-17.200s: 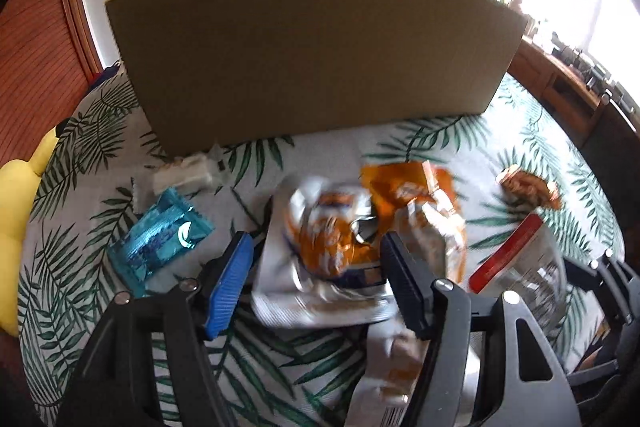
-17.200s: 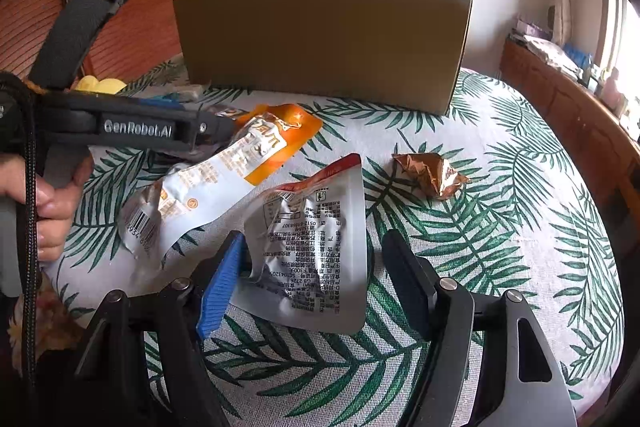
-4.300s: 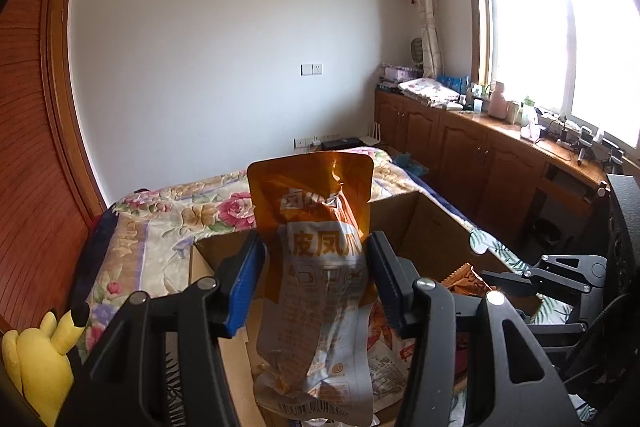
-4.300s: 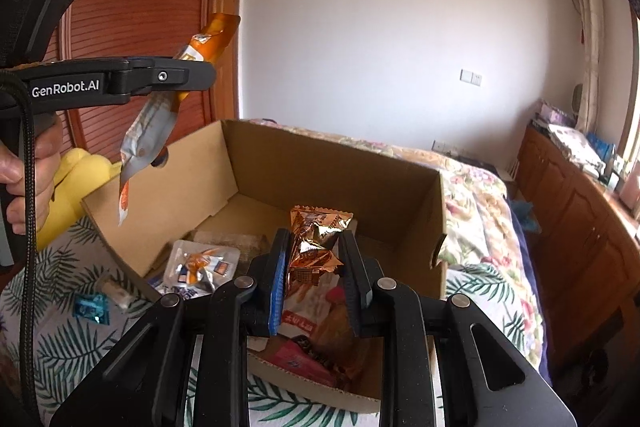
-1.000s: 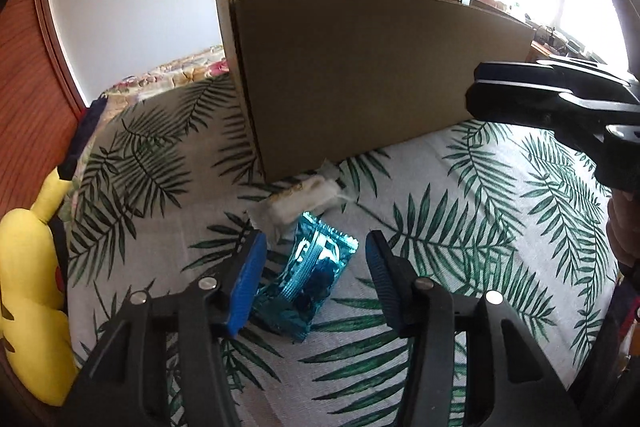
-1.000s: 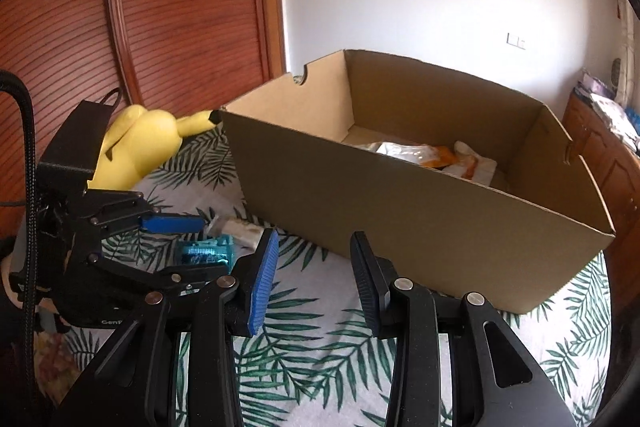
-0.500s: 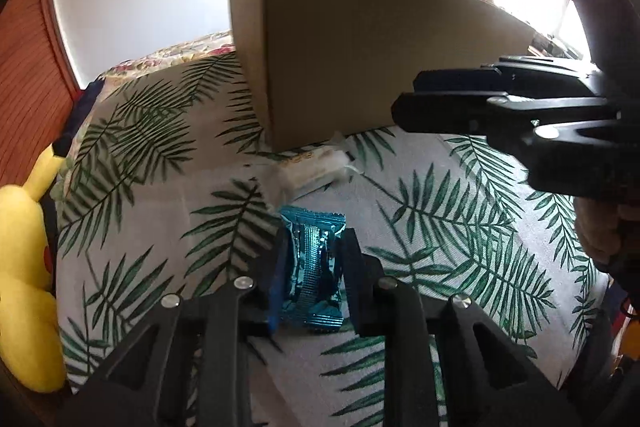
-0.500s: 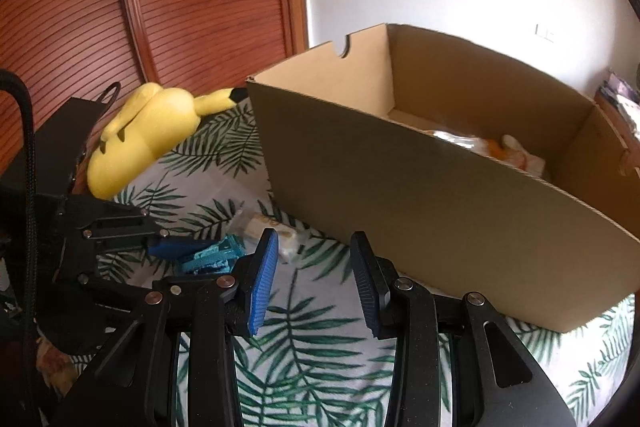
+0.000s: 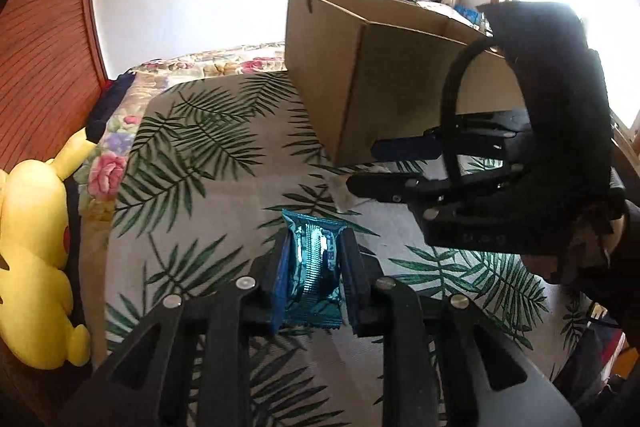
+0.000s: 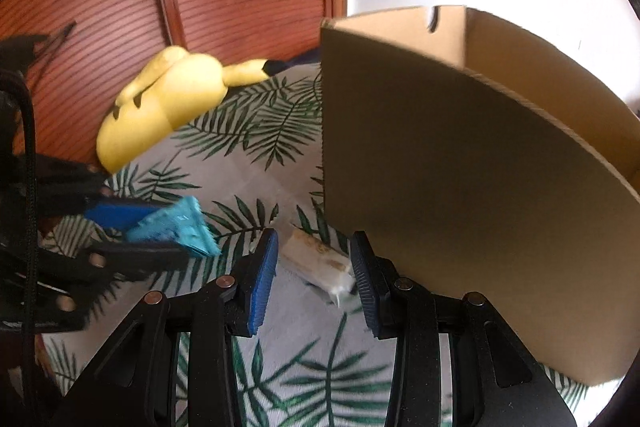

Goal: Organize snacks
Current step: 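Grasp the white wrapped snack with the right tool while the left tool holds the blue wrapper, then lift the blue wrapper and white snack and carry both over the box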

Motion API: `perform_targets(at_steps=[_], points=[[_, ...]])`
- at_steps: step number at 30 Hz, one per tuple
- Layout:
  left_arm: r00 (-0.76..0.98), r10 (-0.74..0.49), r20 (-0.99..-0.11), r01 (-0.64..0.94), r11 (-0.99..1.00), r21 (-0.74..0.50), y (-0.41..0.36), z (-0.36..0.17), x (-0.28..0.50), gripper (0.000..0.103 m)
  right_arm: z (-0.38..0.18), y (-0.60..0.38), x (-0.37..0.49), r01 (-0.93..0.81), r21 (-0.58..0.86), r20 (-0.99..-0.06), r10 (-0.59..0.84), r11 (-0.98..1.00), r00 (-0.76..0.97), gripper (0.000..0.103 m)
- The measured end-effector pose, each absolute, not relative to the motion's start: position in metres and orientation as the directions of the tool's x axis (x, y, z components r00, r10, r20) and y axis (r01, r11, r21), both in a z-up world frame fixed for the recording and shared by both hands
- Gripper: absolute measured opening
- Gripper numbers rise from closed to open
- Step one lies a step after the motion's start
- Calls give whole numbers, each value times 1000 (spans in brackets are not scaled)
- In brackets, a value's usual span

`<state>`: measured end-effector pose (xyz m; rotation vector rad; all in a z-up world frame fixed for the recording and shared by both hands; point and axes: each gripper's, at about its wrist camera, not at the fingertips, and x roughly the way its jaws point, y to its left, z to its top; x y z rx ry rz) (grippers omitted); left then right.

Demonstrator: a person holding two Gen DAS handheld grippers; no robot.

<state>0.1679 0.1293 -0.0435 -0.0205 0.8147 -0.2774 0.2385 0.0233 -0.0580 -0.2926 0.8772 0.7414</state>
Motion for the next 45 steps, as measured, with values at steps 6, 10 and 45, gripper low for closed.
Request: perform_targets(at_steps=[6, 10, 45], points=[[658, -244, -713, 214, 968, -133, 137, -44, 167, 21, -68, 33, 244, -739, 53, -812, 460, 672, 360, 44], [657, -243, -714, 210, 968, -137, 139, -46, 166, 21, -71, 34, 243, -745, 52, -826, 448, 665, 342, 45], [704, -319, -635, 295, 944, -147, 54, 2, 157, 21, 5, -85, 163, -583, 67, -729, 439, 810, 526, 19]])
